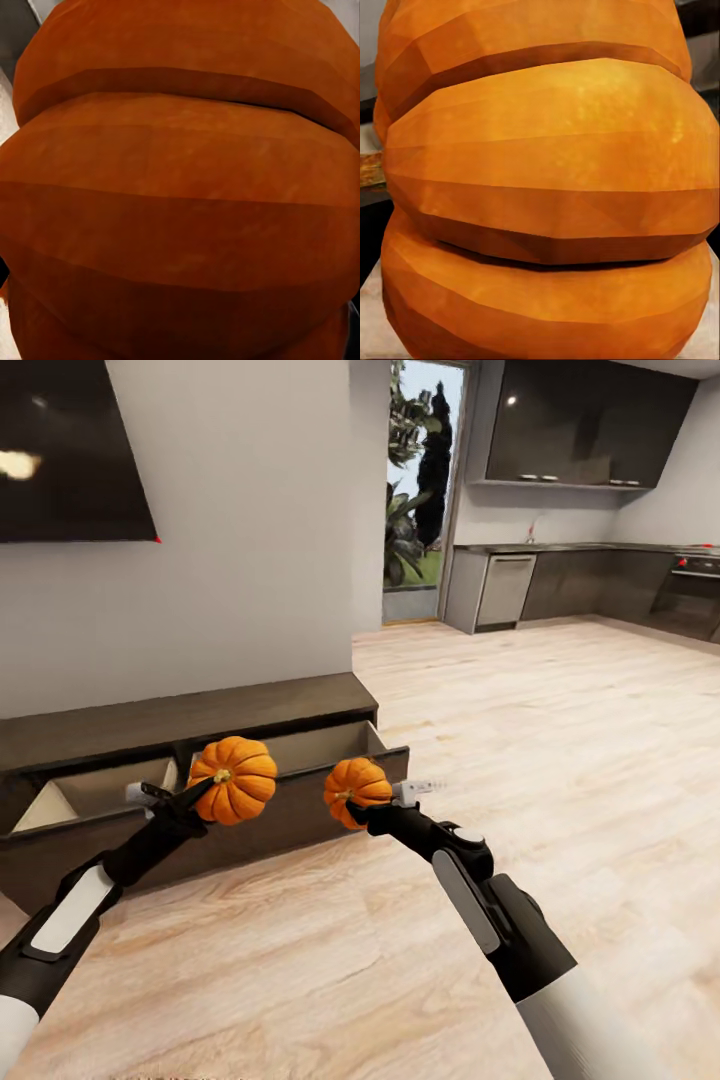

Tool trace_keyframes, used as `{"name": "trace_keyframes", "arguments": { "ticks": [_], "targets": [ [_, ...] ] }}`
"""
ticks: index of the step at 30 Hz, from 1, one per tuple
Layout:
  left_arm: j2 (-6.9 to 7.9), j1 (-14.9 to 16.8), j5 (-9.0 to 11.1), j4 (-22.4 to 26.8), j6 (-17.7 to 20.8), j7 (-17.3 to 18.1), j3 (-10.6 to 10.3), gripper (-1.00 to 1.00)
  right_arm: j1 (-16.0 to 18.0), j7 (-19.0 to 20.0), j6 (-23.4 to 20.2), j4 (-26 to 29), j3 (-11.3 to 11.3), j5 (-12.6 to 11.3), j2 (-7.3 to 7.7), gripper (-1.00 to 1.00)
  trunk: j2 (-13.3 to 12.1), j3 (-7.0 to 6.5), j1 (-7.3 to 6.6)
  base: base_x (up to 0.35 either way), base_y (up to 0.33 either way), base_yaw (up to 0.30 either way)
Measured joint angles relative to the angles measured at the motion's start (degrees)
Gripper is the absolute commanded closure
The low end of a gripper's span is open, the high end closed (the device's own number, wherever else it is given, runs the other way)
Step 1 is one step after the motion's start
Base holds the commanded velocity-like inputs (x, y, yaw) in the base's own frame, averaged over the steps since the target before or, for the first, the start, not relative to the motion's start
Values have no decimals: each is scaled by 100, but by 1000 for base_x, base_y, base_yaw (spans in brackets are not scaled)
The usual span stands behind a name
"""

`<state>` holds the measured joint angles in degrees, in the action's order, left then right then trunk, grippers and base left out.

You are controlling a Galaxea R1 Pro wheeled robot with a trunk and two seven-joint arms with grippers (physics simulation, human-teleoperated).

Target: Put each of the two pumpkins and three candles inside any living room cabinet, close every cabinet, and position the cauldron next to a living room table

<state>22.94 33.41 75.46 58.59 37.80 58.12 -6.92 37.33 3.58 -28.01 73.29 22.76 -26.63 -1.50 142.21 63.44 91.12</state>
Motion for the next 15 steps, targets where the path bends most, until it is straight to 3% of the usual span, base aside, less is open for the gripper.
{"name": "trace_keyframes", "arguments": {
  "ticks": [5,15],
  "targets": [
    [0,-1,9,-5,5,-4,5,100,1,-5,-1,1,226,36,-24,100,0,0,0,204,-222,300],
    [0,-2,9,3,4,3,6,100,1,-6,3,15,248,47,-17,100,0,0,0,228,-246,300]
  ]
}}
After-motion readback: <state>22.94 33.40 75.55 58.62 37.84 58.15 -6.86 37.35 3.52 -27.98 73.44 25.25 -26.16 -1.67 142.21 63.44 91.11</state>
